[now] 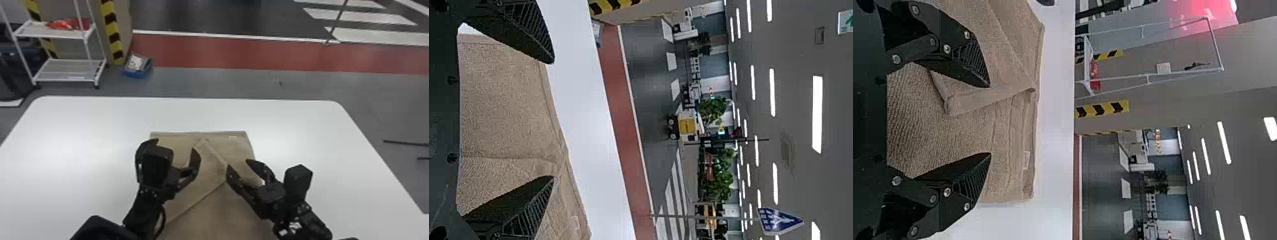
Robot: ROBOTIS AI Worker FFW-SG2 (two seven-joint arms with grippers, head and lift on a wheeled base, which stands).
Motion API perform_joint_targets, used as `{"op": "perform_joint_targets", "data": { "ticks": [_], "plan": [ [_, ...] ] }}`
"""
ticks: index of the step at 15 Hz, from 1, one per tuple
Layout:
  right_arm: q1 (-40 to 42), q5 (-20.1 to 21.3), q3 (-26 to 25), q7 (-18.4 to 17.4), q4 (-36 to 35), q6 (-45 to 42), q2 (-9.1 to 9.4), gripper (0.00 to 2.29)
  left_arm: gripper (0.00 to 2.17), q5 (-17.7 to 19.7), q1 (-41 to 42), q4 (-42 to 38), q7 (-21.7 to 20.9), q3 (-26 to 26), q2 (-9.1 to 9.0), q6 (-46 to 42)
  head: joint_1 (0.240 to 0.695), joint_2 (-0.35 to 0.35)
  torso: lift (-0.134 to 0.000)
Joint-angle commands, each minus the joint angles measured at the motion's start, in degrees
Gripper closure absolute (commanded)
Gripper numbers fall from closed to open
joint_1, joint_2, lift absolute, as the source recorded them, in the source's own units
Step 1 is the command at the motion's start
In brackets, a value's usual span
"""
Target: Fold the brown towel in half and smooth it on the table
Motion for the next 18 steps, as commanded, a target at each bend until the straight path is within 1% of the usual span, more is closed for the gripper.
{"op": "perform_joint_targets", "data": {
  "ticks": [1,3,4,6,10,13,14,15,18],
  "plan": [
    [-1.74,0.91,1.60,1.39,1.48,1.76,0.01,0.47,0.04,0.41,0.02,0.76,-0.11,0.27,0.00,-1.18,0.695,-0.104,-0.120],
    [-2.27,1.87,2.66,1.74,2.10,2.81,-0.08,0.47,0.04,0.49,0.02,1.02,-0.29,0.36,0.00,-1.18,0.695,-0.079,-0.120],
    [-2.62,2.23,2.74,2.53,2.19,4.39,-0.08,0.47,0.04,0.49,0.02,1.02,-0.38,0.53,0.00,-1.18,0.695,-0.073,-0.120],
    [-2.71,4.16,3.10,2.44,2.19,6.33,0.27,0.47,0.04,1.29,0.02,1.11,-0.64,0.80,0.00,-1.18,0.695,-0.059,-0.120],
    [-2.53,3.98,3.45,1.04,1.92,5.98,0.27,0.47,0.04,1.64,-0.24,1.81,-0.99,0.97,-0.18,-1.36,0.695,-0.056,-0.120],
    [-2.62,3.98,3.45,0.95,1.92,5.98,0.27,0.48,0.04,1.55,-0.24,1.99,-0.99,0.80,-0.18,-1.36,0.695,-0.056,-0.120],
    [-2.62,3.98,3.53,0.95,1.92,5.98,0.27,0.62,0.04,1.46,-0.24,1.99,-0.99,0.71,-0.18,-1.36,0.695,-0.056,-0.120],
    [-2.71,3.98,3.53,0.95,1.92,6.33,0.27,0.68,0.04,1.46,-0.24,1.99,-0.99,0.71,-0.18,-1.36,0.695,-0.057,-0.120],
    [-2.71,3.63,3.53,0.77,1.48,5.98,0.36,0.67,0.04,1.46,-0.24,1.99,-0.99,0.80,-0.09,-1.36,0.695,-0.057,-0.120]
  ]
}}
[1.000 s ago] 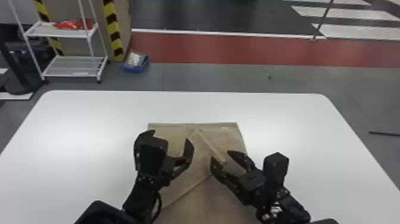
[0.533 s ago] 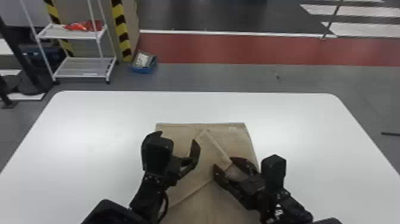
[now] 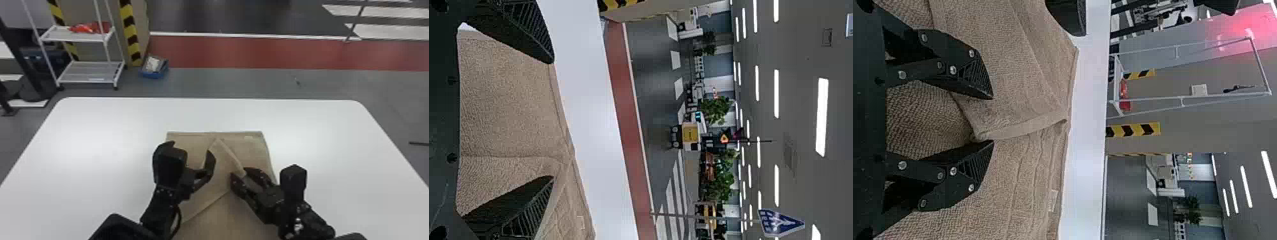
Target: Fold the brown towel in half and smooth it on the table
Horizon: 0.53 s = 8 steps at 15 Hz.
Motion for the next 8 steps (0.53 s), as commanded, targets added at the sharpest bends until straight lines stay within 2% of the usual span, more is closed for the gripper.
{"op": "perform_joint_targets", "data": {
  "ticks": [1,2,4,6,7,8],
  "plan": [
    [-0.01,-0.26,-0.01,-0.08,-0.71,-0.14,0.05,0.65,0.04,0.00,0.00,0.09,0.01,0.17,0.06,0.00,0.695,-0.057,-0.120],
    [0.08,-0.26,0.08,-0.08,-1.15,-0.14,0.05,0.48,0.04,0.00,0.00,0.18,0.01,0.09,0.06,0.00,0.695,-0.056,-0.120],
    [0.17,-0.26,0.17,-0.17,-1.85,0.04,0.05,0.47,0.04,-0.09,0.00,0.53,0.01,0.17,-0.03,0.00,0.695,-0.054,-0.120],
    [0.17,-0.18,0.26,-0.08,-1.94,0.22,0.05,0.49,0.04,-0.09,0.00,0.53,0.01,0.17,-0.03,0.00,0.695,-0.049,-0.120],
    [0.17,-0.09,0.26,-0.08,-1.94,0.22,0.05,0.64,0.04,-0.18,0.00,0.53,0.01,0.17,-0.03,0.00,0.695,-0.049,-0.120],
    [0.17,-0.18,0.26,-0.08,-1.94,0.57,0.05,0.65,0.04,-0.18,0.00,0.53,0.01,0.09,-0.03,0.00,0.695,-0.048,-0.120]
  ]
}}
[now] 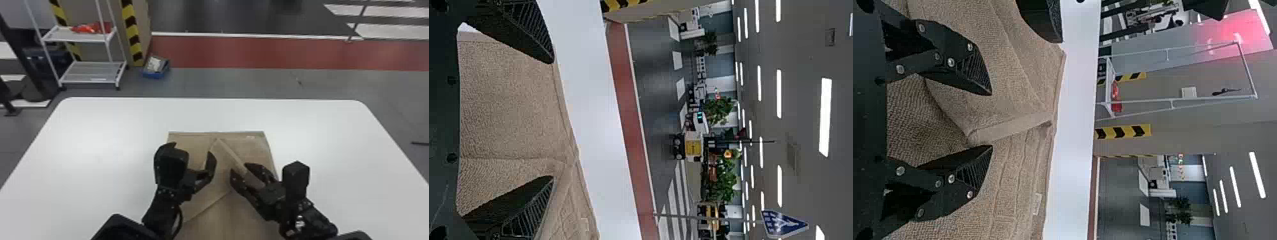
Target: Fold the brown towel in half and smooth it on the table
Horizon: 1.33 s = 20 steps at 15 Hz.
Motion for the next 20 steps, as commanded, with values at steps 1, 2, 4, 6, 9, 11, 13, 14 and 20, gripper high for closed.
{"op": "perform_joint_targets", "data": {
  "ticks": [1,2,4,6,9,11,13,14,20],
  "plan": [
    [0.00,-0.02,0.01,0.00,-0.28,0.29,0.00,0.74,0.04,-0.05,0.00,0.00,0.00,-0.08,0.00,0.00,0.695,-0.048,-0.120],
    [0.00,-0.10,0.01,0.00,-0.45,0.46,0.00,0.85,0.04,-0.14,0.00,0.00,0.00,-0.08,0.00,0.00,0.695,-0.049,-0.120],
    [0.00,-0.02,-0.08,0.09,-0.98,1.34,-0.09,1.13,0.04,-0.22,0.00,0.00,0.00,-0.17,0.08,0.00,0.695,-0.049,-0.120],
    [0.00,-0.10,-0.08,0.09,-1.51,1.34,-0.18,1.33,0.04,-0.31,0.00,0.18,0.00,-0.08,0.08,0.00,0.695,-0.049,-0.120],
    [0.35,-0.63,-1.84,0.09,-4.58,2.22,-0.62,1.39,0.04,-0.49,-0.35,1.23,0.18,0.09,0.00,0.00,0.695,-0.050,-0.120],
    [0.88,-1.25,-4.56,0.09,-6.43,2.57,-0.97,1.39,0.04,-0.40,-0.79,1.85,0.36,0.35,0.00,-0.17,0.695,-0.060,-0.120],
    [0.88,-1.77,-8.17,0.18,-6.43,2.92,-1.58,1.39,0.04,-0.31,-1.23,2.03,0.36,0.79,0.00,-0.35,0.695,-0.077,-0.120],
    [0.88,-1.77,-10.72,0.18,-6.08,2.92,-1.58,1.39,0.04,-0.31,-1.40,2.29,0.00,1.50,-0.09,-0.53,0.695,-0.090,-0.120],
    [0.79,-1.77,-20.47,0.35,-3.88,3.10,-1.58,1.39,0.10,0.39,-7.47,10.20,-3.25,3.61,-0.09,-2.63,0.695,-0.206,-0.120]
  ]
}}
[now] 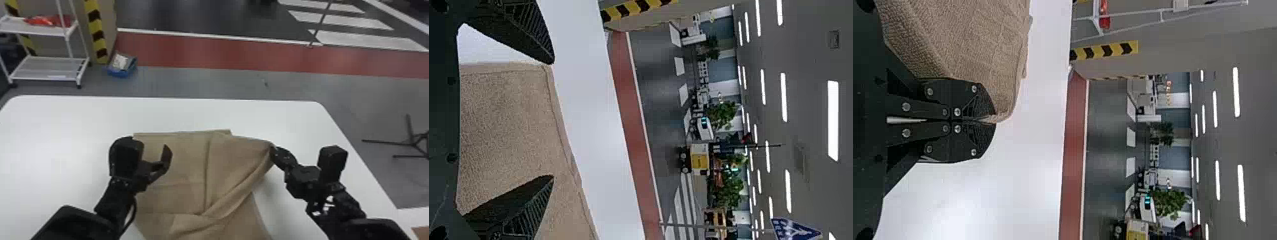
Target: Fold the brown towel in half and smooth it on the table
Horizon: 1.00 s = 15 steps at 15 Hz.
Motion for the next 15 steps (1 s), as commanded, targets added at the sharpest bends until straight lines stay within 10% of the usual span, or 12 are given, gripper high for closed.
{"op": "perform_joint_targets", "data": {
  "ticks": [1,15],
  "plan": [
    [0.00,0.18,-0.93,0.08,0.35,-0.06,0.09,1.39,0.19,0.53,-3.11,4.66,-2.98,1.93,-0.19,-2.16,0.695,-0.215,-0.120],
    [-2.38,1.15,1.62,0.34,4.31,-0.94,0.26,1.39,0.52,7.82,-13.39,18.99,-17.75,9.67,0.07,-1.10,0.695,-0.151,-0.120]
  ]
}}
